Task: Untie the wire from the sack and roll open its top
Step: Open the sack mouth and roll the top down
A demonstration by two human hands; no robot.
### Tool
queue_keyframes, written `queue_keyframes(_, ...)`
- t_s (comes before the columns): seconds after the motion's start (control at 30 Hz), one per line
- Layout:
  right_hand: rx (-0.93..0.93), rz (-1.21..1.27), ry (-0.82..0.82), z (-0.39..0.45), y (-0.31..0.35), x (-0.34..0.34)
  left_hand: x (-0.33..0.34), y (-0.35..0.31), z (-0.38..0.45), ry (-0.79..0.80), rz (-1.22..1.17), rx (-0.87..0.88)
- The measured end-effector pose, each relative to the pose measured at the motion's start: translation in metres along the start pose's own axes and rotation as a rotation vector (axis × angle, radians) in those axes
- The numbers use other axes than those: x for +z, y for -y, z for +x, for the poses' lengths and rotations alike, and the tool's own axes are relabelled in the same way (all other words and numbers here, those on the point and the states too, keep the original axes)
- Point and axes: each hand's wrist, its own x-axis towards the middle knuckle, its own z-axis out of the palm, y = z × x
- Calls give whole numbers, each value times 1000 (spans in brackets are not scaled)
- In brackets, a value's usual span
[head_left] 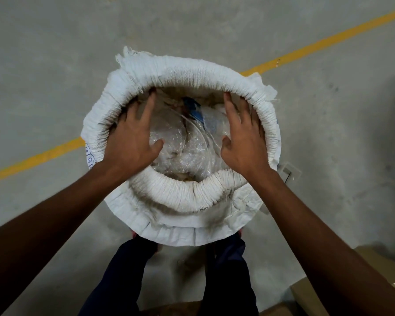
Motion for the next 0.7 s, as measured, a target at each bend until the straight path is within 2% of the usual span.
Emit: queue_keyframes(0.7,-50,46,-9,2,5,-1,1,-4,5,-12,44,10)
